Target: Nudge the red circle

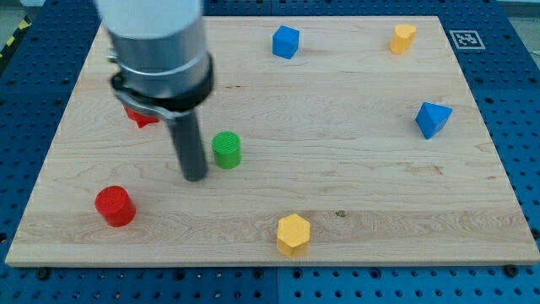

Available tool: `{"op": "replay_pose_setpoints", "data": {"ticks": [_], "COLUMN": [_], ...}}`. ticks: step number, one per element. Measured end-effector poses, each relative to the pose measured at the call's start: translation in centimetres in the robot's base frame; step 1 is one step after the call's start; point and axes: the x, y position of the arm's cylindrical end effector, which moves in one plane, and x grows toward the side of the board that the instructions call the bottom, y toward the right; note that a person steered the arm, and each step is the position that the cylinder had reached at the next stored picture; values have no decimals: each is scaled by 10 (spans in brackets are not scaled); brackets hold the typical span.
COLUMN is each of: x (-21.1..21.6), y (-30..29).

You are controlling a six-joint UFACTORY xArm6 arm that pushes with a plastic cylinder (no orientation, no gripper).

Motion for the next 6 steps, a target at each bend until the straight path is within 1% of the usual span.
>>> {"op": "replay_pose_setpoints", "data": {"ticks": [1,2,3,4,5,6], "x": [-11,9,63,97,71,17], "y": [-62,-104,-116,-92,-28,18]}}
